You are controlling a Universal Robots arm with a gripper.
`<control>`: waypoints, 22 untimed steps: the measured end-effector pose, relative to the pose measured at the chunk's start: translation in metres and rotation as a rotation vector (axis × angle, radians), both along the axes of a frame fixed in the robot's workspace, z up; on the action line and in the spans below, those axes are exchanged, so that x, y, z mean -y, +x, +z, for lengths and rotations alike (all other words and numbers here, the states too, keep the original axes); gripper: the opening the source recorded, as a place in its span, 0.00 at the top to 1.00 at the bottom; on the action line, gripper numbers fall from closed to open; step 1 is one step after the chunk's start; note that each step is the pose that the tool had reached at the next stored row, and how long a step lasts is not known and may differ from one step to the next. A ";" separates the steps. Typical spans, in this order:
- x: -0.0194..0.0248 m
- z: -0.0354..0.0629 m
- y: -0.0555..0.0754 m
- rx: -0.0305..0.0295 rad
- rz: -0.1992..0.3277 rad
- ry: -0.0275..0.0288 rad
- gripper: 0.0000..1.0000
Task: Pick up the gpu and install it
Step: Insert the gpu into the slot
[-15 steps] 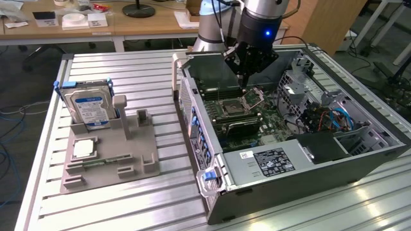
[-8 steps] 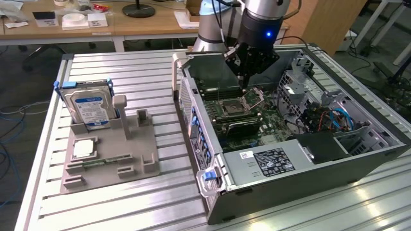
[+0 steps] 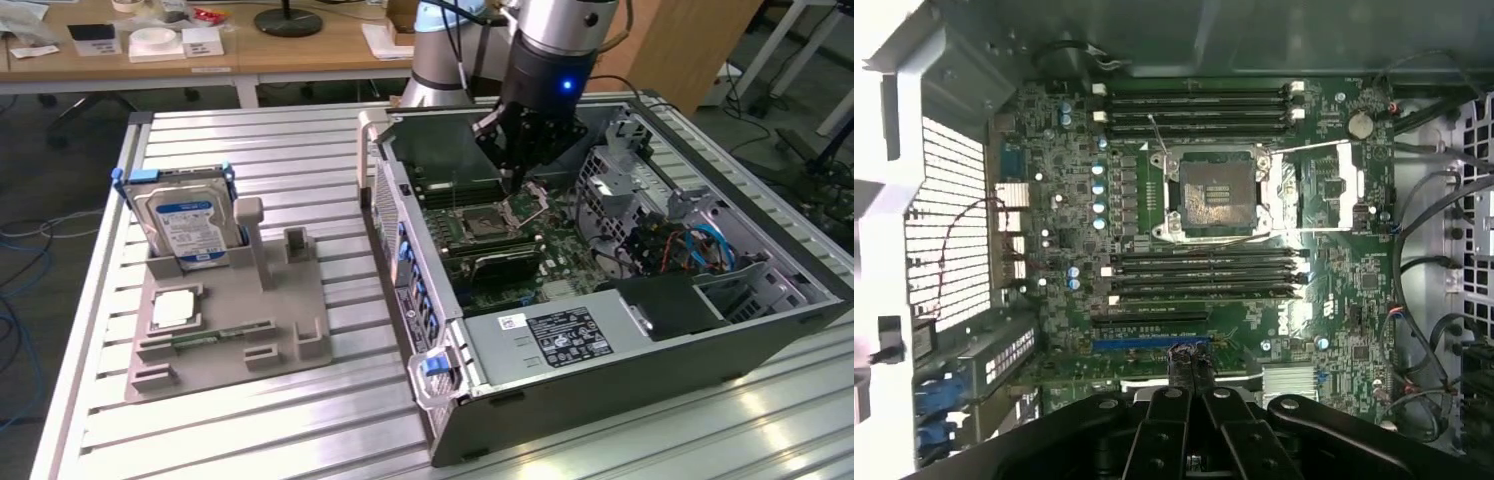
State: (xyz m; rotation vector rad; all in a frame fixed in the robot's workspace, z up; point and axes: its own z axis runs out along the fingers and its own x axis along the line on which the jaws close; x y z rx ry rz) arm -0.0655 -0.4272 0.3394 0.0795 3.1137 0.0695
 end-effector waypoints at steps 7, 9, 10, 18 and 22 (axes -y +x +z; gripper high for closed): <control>0.0081 -0.0068 0.010 0.0000 -0.001 0.0003 0.89; 0.0138 -0.0074 0.010 -0.0001 -0.002 0.0003 0.89; 0.0165 -0.0078 0.010 0.0000 -0.002 0.0002 0.89; 0.0258 -0.0208 0.010 0.0000 -0.004 0.0003 0.89; 0.0273 -0.0281 0.010 -0.0001 -0.004 0.0001 0.89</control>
